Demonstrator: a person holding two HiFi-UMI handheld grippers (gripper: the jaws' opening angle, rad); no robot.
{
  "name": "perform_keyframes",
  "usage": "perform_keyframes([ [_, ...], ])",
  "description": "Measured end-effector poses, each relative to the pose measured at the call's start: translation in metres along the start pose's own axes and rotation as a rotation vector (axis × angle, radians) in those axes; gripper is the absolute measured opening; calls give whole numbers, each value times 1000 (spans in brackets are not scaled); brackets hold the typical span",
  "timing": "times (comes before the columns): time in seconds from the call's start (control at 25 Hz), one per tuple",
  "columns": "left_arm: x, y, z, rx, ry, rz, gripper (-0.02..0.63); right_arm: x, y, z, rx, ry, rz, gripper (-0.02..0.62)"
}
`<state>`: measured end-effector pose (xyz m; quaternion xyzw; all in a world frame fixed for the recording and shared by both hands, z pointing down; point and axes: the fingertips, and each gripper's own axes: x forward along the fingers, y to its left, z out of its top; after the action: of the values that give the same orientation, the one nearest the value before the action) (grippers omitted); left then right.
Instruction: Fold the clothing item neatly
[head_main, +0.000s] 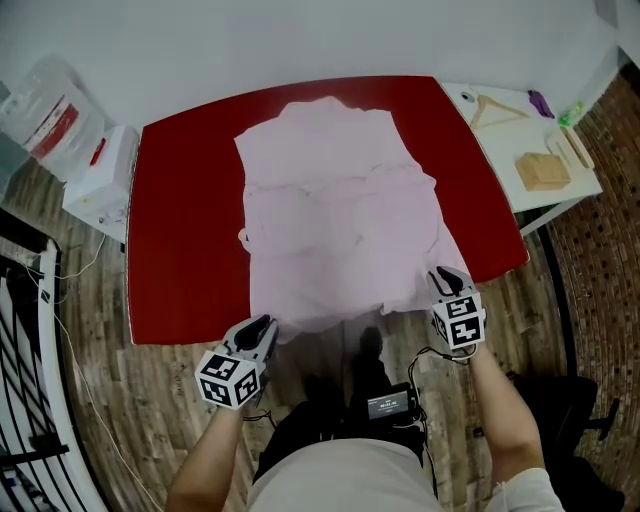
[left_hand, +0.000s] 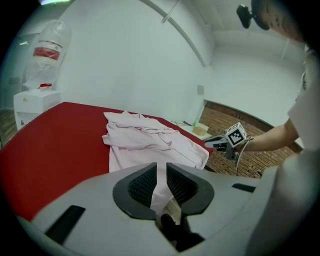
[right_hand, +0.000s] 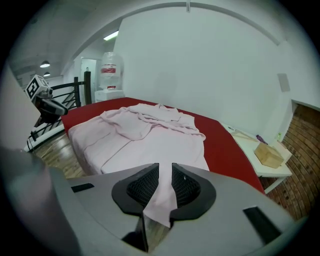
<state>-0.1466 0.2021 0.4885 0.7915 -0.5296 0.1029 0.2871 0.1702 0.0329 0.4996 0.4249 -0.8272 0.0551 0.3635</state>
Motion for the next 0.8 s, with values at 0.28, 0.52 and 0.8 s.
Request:
perform_keyframes([
  [0.28,-19,-13,-20,-32,-5,12,37,-24,-2,-29,14,43,16,61],
  [0.52,-18,-27,-56,-99,31,43,6,-29,-2,-67,-7,69,88,64],
  [0.8,-6,-31,-110,-167,78,170,8,-21,-5,-119,-34,98,176,81],
])
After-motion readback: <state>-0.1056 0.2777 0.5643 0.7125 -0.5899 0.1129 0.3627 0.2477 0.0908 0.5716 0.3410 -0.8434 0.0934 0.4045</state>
